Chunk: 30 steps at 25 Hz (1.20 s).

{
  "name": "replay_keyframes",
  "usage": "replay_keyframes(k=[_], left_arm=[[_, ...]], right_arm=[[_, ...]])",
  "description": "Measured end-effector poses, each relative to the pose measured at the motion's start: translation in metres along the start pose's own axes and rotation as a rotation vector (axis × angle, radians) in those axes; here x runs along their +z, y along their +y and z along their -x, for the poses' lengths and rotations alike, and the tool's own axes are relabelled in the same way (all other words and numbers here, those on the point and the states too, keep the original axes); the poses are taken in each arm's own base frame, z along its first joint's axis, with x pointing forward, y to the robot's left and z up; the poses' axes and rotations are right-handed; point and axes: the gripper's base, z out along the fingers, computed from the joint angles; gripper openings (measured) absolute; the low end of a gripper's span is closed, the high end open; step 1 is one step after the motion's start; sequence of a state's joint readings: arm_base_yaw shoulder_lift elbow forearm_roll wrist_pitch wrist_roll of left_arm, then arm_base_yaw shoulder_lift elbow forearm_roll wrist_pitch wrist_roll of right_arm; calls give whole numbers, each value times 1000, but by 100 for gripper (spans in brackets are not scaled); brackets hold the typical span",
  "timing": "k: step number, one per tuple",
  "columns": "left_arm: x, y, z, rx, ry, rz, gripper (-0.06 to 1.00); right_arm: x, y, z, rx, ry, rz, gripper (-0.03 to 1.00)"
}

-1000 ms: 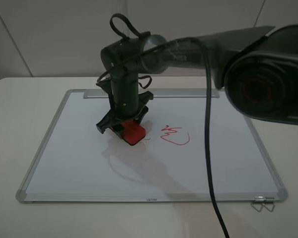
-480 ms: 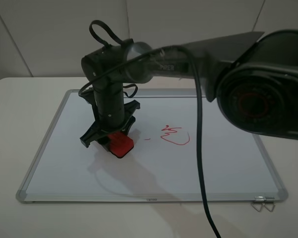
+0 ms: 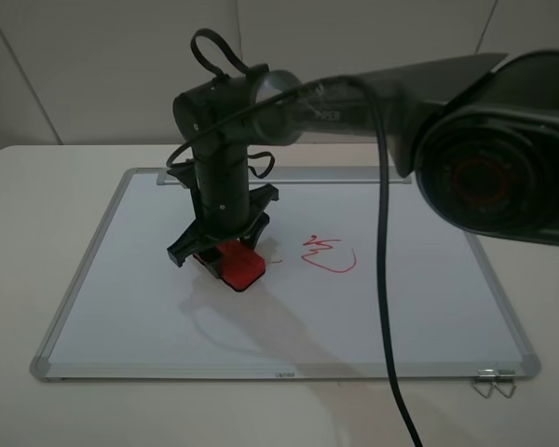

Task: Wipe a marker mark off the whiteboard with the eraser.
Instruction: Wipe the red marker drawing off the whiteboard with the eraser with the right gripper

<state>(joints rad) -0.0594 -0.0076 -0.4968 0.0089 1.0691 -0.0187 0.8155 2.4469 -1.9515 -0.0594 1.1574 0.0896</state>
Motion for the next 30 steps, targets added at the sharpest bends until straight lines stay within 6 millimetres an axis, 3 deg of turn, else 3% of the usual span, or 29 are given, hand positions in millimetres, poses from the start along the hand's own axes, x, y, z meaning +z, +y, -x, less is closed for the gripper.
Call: replay_keyframes(k=[12, 30], left_arm=[[0, 0, 0, 0, 0, 0, 77], [0, 0, 0, 0, 0, 0, 77]], right_arm=[[1, -26, -3, 26, 39, -26, 50], [2, -44, 4, -173, -27, -88, 50]])
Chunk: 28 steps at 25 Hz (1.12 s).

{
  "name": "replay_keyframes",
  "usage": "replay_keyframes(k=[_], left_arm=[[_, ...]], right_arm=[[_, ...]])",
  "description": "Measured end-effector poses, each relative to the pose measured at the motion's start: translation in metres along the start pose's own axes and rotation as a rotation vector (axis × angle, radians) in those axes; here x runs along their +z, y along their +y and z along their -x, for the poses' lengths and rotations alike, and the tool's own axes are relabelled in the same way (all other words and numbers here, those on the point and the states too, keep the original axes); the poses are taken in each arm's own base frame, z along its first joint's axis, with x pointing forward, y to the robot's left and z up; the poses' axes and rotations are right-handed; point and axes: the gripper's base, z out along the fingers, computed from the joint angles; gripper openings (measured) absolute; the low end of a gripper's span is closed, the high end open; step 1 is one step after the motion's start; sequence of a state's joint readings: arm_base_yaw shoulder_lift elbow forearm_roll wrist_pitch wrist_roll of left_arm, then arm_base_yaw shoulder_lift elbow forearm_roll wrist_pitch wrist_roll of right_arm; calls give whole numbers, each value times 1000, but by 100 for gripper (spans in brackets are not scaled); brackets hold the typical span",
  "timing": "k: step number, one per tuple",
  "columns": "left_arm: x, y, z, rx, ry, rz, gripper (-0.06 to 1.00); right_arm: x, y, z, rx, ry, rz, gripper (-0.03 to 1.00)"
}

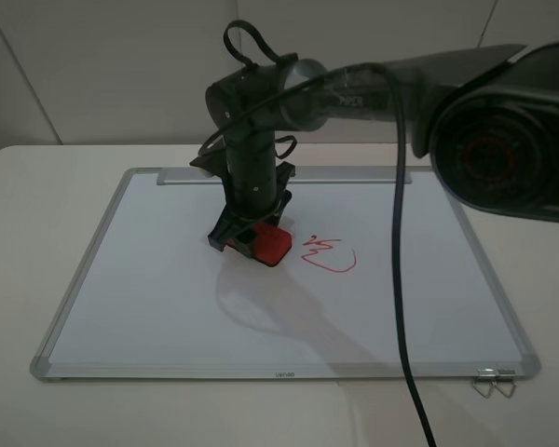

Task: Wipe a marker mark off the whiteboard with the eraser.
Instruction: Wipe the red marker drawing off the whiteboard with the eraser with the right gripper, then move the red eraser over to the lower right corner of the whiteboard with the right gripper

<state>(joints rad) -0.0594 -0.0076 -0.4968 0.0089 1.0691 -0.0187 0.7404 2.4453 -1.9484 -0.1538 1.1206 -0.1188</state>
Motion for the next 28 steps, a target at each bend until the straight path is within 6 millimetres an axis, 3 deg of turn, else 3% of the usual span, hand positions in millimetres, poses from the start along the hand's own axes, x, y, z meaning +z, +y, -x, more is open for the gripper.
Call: replay_keyframes(k=[10, 15, 17, 23, 28], left_arm=[[0, 0, 0, 0, 0, 0, 77], [0, 0, 0, 0, 0, 0, 77], [0, 0, 0, 0, 0, 0, 77], [0, 0, 0, 0, 0, 0, 77], [0, 0, 0, 0, 0, 0, 77]], right_arm=[[1, -6, 2, -13, -31, -40, 50], [-8, -7, 2, -1, -48, -31, 50], [-18, -7, 0, 17, -58, -7, 50], [-76, -7, -6, 70, -138, 62, 50], [-84, -6, -26, 190, -85, 82, 50]])
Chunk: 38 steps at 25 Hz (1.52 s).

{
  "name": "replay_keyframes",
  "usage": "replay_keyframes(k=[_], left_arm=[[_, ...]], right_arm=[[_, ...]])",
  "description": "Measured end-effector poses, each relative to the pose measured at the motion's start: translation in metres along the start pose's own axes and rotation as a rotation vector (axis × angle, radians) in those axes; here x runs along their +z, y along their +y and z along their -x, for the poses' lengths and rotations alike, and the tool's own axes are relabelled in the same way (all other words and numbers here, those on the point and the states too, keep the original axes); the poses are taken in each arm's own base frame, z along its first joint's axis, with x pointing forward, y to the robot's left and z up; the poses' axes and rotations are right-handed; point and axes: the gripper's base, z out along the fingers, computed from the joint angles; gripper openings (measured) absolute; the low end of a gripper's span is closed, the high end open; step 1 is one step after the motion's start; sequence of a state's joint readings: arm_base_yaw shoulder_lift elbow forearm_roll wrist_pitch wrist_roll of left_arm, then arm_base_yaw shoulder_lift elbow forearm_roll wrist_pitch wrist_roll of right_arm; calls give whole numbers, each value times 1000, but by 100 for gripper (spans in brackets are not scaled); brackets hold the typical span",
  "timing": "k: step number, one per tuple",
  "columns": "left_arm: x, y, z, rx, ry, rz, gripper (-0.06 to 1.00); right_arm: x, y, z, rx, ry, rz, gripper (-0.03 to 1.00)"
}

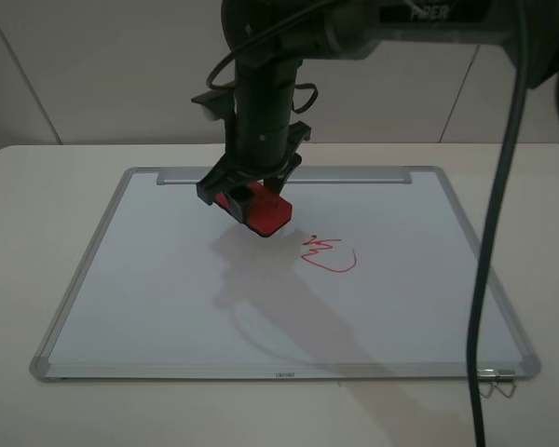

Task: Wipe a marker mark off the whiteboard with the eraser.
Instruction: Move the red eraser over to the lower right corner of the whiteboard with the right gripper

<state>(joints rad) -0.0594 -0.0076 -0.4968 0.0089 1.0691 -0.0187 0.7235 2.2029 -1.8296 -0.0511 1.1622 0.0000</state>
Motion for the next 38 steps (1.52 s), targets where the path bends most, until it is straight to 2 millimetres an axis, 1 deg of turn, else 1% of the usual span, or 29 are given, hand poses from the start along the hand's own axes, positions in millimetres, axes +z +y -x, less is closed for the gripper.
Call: replay_keyframes(k=[2, 5, 7, 8, 12, 14, 18, 21, 25, 28, 34, 38], left_arm=[[0, 0, 0, 0, 0, 0, 77], [0, 0, 0, 0, 0, 0, 77], [0, 0, 0, 0, 0, 0, 77], [0, 0, 0, 0, 0, 0, 77], [0, 0, 0, 0, 0, 0, 77], [0, 0, 0, 0, 0, 0, 77], [0, 0, 0, 0, 0, 0, 77], [0, 0, 0, 0, 0, 0, 77], [0, 0, 0, 0, 0, 0, 77], [0, 0, 0, 0, 0, 0, 77], [0, 0, 0, 0, 0, 0, 77], [0, 0, 0, 0, 0, 0, 77]], right_arm=[[-4, -6, -13, 80, 17, -3, 50], [-8, -21, -39, 210, 16, -6, 50], [-8, -31, -61, 290, 17, -9, 50], [-11, -38, -71, 333, 0, -11, 50], [-12, -61, -121, 481, -19, -42, 50], [-9, -68, -145, 540, -14, -59, 50], [-5, -77, -181, 630, -3, -91, 50], [2, -78, -198, 652, 14, -127, 50], [12, -81, -210, 660, 25, -184, 50], [17, -81, -216, 670, 14, -210, 50], [26, -77, -224, 689, -5, -188, 50], [29, -75, -225, 691, -21, -175, 50]])
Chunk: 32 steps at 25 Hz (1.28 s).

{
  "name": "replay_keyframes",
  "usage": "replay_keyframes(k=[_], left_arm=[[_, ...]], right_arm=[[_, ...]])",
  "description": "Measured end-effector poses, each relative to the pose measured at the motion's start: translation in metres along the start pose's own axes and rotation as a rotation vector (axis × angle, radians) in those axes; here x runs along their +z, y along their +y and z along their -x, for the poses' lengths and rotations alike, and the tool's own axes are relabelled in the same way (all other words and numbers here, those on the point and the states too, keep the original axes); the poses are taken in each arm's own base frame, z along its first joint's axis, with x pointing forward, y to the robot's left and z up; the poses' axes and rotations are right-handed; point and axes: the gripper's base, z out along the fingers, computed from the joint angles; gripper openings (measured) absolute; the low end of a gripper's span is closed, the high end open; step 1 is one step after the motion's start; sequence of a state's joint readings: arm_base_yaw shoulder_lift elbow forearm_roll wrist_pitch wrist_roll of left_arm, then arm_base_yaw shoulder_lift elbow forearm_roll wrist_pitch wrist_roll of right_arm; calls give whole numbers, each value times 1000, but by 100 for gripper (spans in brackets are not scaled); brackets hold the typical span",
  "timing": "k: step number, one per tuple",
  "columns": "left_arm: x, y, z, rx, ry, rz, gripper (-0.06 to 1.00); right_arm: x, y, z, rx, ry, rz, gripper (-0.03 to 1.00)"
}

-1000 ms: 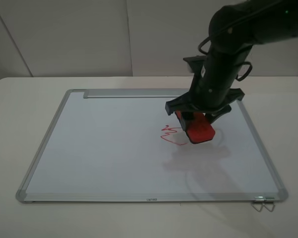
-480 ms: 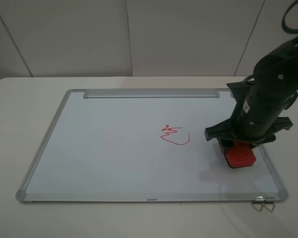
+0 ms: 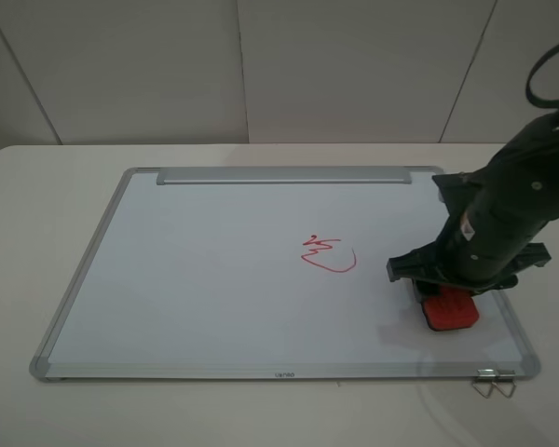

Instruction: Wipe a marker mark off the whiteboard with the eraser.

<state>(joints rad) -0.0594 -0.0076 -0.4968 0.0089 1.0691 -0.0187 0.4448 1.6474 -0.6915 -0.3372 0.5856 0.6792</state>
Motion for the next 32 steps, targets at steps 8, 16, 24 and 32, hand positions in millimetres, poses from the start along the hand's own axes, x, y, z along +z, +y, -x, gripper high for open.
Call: replay_keyframes(k=[8, 16, 24, 32], left_arm=[[0, 0, 0, 0, 0, 0, 77], [0, 0, 0, 0, 0, 0, 77], [0, 0, 0, 0, 0, 0, 77], [0, 0, 0, 0, 0, 0, 77]], right_arm=[[8, 2, -2, 12, 34, -3, 50], [8, 1, -3, 13, 40, -7, 58], [-23, -4, 0, 12, -62, 32, 66], [-108, -54, -19, 49, -263, 63, 71]])
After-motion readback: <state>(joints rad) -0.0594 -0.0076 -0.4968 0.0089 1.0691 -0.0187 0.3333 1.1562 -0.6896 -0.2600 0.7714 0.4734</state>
